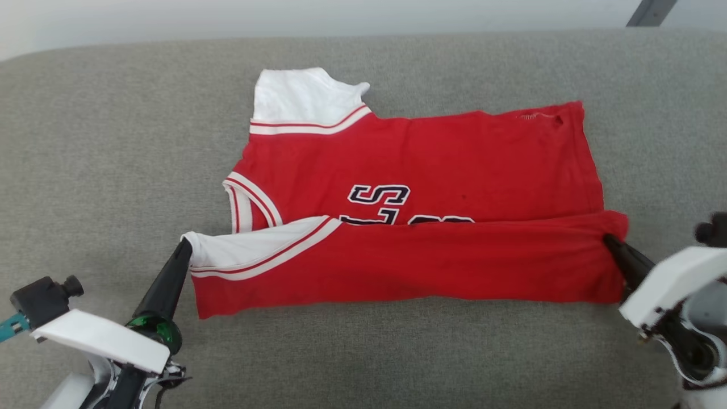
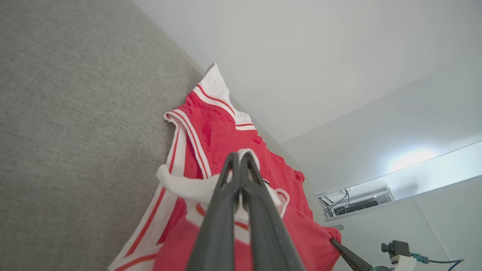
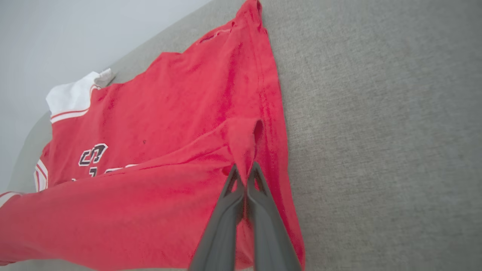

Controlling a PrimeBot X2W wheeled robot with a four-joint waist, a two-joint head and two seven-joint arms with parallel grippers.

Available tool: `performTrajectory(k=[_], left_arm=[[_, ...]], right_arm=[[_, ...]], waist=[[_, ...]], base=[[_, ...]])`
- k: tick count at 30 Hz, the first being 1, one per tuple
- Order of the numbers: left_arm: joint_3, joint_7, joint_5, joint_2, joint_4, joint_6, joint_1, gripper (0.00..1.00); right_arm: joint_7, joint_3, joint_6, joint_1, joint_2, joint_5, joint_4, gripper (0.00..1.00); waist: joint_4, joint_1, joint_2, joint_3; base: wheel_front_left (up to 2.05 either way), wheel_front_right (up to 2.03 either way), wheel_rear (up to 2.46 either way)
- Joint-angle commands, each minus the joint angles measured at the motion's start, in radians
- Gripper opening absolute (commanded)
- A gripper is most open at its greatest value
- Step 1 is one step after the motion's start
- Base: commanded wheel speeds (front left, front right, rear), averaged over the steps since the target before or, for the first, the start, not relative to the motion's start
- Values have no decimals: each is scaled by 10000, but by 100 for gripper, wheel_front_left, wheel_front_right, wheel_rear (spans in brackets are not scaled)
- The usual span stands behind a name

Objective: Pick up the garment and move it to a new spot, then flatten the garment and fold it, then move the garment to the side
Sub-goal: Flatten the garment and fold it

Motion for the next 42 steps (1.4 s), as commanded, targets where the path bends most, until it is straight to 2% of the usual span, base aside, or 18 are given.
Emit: performTrajectory(k=[1, 8, 11, 13, 14, 15, 16, 17, 18, 19, 20, 26, 29, 32, 34, 37, 39, 42], left_arm=[[-72, -3, 51, 25, 334, 24, -267, 0], [-578, 67, -58, -295, 1523, 24, -1098, 0], [-743, -75, 67, -367, 1976, 24, -1286, 5], [-963, -103, 206, -340, 2214, 24, -1397, 0], [-1046, -146, 220, -342, 2290, 24, -1444, 1], [-1141, -152, 283, -306, 2375, 24, -1489, 6], [-1243, -184, 372, -265, 2450, 24, -1529, 18], [-1321, -236, 433, -245, 2522, 24, -1566, 43], [-1321, -236, 433, -245, 2522, 24, -1566, 43], [-1403, -274, 574, -186, 2564, 24, -1627, 96], [-1519, -323, 633, -137, 2563, 24, -1680, 100], [-2064, -520, 1841, 795, 2404, 24, -2037, 100], [-2331, -534, 2514, 1486, 2226, 24, -2247, 100], [-2731, 12, 3073, 2382, 1874, 24, -2572, 100], [-2950, 773, 2973, 2860, 1564, 24, -2720, 100], [-3450, 2630, 2511, 3493, 1030, 24, -2902, 100], [-3735, 3931, 1992, 3767, 567, 24, -3067, 100], [-3944, 5268, 983, 3873, 269, 24, -3146, 100]], right_arm=[[-196, 158, -3, -247, -56, -84, 340, 0], [-1078, 574, -3, -776, -220, -80, 1591, 0], [-1390, 703, -3, -918, -259, -12, 2041, 0], [-1548, 837, -3, -1002, -283, 36, 2274, 0], [-1608, 903, -3, -1022, -304, 53, 2372, 0], [-1688, 965, -3, -1058, -326, 96, 2445, 0], [-1764, 1051, -3, -1079, -373, 114, 2497, 8], [-1875, 1125, -3, -1082, -426, 112, 2533, 42], [-1875, 1125, -3, -1082, -426, 112, 2533, 42], [-1995, 1154, -3, -1064, -484, 125, 2567, 84], [-2104, 1207, -3, -1033, -549, 112, 2569, 100], [-2521, 1246, -3, -742, -841, 185, 2090, 100], [-2585, 1186, -3, -594, -918, 186, 1570, 100], [-2487, 1117, -3, -491, -991, 62, 986, 100], [-2418, 1034, -3, -443, -959, -30, 615, 100], [-2270, 899, -3, -412, -856, -130, 143, 100], [-2166, 852, -3, -471, -759, -184, -77, 100], [-2103, 788, -3, -615, -606, -269, -219, 100]], waist=[[-67, 0, -1, 151], [-20, 0, -1, 530], [-52, 0, -1, 576], [-83, 0, -1, 562], [-95, 0, -1, 544], [-105, 0, -1, 515], [-108, 0, -1, 481], [-103, 0, -1, 438], [-103, 0, -1, 438], [-93, 0, -1, 390], [-80, 0, -1, 340], [33, 0, -1, 53], [86, 0, -1, -45], [106, 0, -1, -66], [106, 0, -1, -62], [95, 0, -1, -28], [32, 0, -1, 21], [-107, 0, -1, 131]], base=[[0, 0, 0], [0, 0, 0], [0, 0, 0], [0, 0, 0], [0, 0, 0], [0, 0, 0], [0, 0, 0], [0, 0, 0], [0, 0, 0], [0, 0, 0], [0, 0, 0], [0, 0, 0], [0, 0, 0], [0, 0, 0], [0, 0, 0], [0, 0, 0], [0, 0, 0], [0, 0, 0]])
